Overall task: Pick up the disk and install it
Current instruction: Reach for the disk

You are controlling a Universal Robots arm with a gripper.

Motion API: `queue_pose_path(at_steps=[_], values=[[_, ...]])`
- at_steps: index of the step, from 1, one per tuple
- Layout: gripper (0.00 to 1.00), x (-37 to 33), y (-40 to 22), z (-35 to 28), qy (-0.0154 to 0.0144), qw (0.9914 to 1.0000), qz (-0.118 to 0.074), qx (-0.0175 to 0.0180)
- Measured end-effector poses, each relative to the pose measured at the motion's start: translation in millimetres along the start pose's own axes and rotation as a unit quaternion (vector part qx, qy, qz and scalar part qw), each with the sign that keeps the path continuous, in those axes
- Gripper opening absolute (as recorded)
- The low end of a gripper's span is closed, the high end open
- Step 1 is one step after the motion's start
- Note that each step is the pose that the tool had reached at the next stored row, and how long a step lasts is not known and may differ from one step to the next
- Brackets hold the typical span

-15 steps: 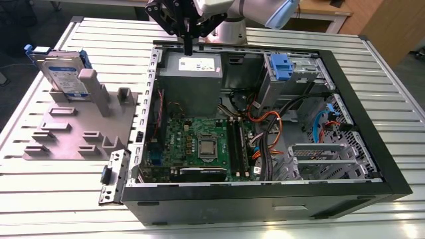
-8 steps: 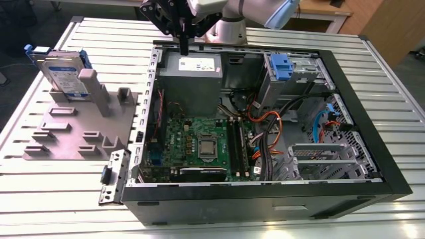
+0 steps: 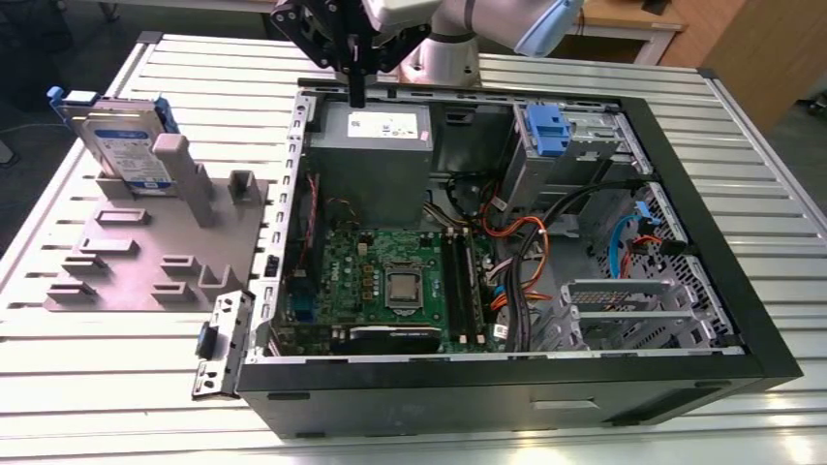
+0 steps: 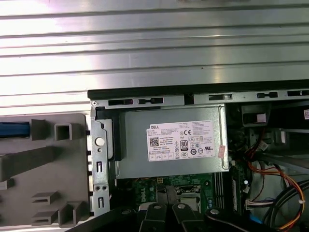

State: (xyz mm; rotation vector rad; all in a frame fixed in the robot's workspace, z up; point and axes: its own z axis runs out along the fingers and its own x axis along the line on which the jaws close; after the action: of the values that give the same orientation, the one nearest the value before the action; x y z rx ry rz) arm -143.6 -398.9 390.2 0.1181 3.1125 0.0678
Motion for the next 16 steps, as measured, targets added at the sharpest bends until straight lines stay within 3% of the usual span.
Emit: queue_pose_path(at_steps=[9,16], values=[[0.11,0.6,0.0,-0.1,0.0,1.0,0.0,0.0],[0.11,8.7,0.7,-0.1,0.0001,1.0,0.0,0.0001]])
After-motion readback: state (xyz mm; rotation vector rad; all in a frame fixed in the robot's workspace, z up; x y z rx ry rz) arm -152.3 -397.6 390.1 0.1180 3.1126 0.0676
